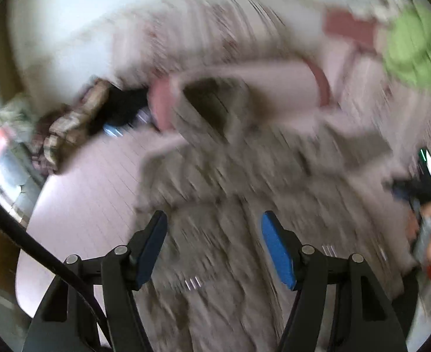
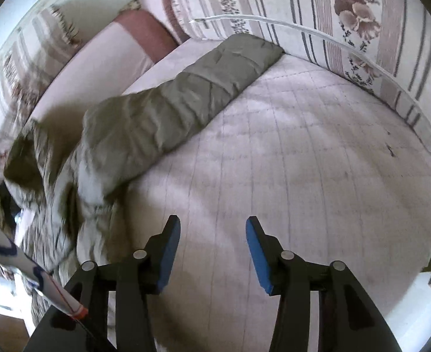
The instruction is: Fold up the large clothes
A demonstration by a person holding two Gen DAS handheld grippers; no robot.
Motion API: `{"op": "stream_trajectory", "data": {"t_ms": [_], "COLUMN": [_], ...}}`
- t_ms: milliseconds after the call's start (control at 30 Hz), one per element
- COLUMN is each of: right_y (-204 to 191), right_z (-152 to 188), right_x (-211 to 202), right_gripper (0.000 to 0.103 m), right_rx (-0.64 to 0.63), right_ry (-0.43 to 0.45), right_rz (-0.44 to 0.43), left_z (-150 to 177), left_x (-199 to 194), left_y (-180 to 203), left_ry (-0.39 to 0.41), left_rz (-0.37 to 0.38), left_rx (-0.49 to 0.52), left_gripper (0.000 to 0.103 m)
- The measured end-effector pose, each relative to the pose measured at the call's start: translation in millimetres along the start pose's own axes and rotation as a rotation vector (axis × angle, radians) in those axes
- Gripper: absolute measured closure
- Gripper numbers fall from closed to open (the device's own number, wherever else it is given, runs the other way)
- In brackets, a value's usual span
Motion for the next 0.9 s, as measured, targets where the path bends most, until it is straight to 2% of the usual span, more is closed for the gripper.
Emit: {"op": "stream_trajectory", "data": {"t_ms": [33,67,100,233,333,433,700,767,800,833,900], "right_y": [1.7,4.7,7.6,10.3,8.2,5.5,2.4,2.7,3.3,2.2,0.1], "right_z": [-5.4,-11.0,-16.3,-39.4,-64.5,-87.8,-154.1,-164.6,-168.3,-172.6,-181.3], "right_x": [6.3,14.3,21.2,45.9,68.8,85.5,119.5,125.8,127.6,126.9,116.7], "right_gripper": [0.051,0.051,0.051,0.051,0.051,0.051,0.051,0.062,0.079,0.088,0.093], "right_rx": [0.014,0.038,0.063,0.125,0.164,0.188,0.233,0.223,0.222,0.222,0.212], "right_ry": [-0.006,-0.018,-0.028,-0.039,-0.034,-0.013,0.03,0.015,0.004,-0.01,0.006], "right_rz": [-0.012,-0.017,-0.021,-0.039,-0.04,-0.02,0.023,0.049,0.063,0.054,0.043], "left_z": [0.3,2.7,9.2,37.2,54.5,67.7,107.5,116.5,120.6,125.2,130.1], "left_x": [-1.2,-0.8,3.1,20.4,26.2,25.6,39.6,45.2,48.3,51.6,54.5], "left_y": [-11.0,-20.4,-30.4,-59.0,-69.2,-74.5,-74.2,-75.1,-75.9,-76.9,-77.6], "left_ry": [0.048,0.066,0.062,-0.02,-0.052,-0.045,-0.133,-0.164,-0.179,-0.197,-0.206], "left_rz": [-0.033,-0.052,-0.067,-0.134,-0.194,-0.281,-0.303,-0.307,-0.304,-0.292,-0.276], "left_rx": [-0.03,-0.065,-0.11,-0.244,-0.253,-0.234,-0.278,-0.295,-0.309,-0.33,-0.354], "left_gripper": [0.036,0.031,0.024,0.023,0.023,0.023,0.023,0.023,0.023,0.023,0.023]}}
Point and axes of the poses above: each gripper's, at about its wrist camera, not at the fingertips, and x roughly the way its jaws point, y to its right, z to its underside, the point moved 8 cm from there along x, roughly the way its jaws point, and after that the axes turned 10 degrees about z, right-handed, at the moved point
